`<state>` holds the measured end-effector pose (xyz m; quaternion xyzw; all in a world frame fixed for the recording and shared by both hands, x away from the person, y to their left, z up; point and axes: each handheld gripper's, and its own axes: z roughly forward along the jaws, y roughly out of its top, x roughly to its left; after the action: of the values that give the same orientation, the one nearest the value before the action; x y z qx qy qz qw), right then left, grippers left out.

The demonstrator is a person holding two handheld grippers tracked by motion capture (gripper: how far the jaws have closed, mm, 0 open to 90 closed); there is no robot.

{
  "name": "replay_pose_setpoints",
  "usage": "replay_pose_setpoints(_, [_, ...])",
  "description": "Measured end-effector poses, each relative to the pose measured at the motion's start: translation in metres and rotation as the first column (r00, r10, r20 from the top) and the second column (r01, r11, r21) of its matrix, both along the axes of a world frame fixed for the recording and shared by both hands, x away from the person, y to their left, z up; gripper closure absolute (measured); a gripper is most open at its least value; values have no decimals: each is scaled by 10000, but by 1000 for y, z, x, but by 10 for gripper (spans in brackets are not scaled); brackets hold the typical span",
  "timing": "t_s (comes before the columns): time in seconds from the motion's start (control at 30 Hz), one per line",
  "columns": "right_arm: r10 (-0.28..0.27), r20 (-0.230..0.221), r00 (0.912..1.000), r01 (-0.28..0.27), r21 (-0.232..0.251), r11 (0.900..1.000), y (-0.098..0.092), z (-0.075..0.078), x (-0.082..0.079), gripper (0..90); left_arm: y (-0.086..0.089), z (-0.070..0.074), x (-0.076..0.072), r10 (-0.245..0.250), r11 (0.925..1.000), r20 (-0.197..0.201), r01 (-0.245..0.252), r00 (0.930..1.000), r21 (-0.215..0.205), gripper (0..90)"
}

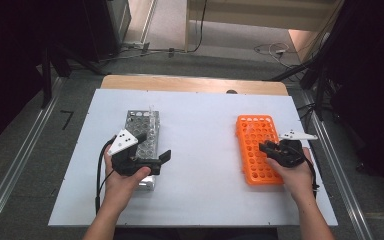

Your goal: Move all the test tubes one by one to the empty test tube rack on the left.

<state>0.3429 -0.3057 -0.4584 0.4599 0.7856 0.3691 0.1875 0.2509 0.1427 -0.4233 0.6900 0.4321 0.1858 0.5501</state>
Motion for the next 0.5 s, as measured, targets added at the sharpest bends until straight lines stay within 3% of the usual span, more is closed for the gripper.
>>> replay_pose_setpoints(0.2, [-74, 87, 9999, 75, -47, 10000, 0, -1, -1, 738, -3, 1, -1, -60, 10000, 14, 60, 10000, 20, 0])
replay_pose_setpoints(0.37, [-114, 226, 9997, 105, 362, 9993, -3, 1, -2, 741, -4, 2, -1, -91, 10000, 67, 91, 9999, 37, 0])
replay_pose_setpoints(0.5, [-51, 364, 9993, 37, 389, 9992, -4, 4, -4, 741, -5, 3, -2, -141, 9999, 114, 140, 9998, 84, 0])
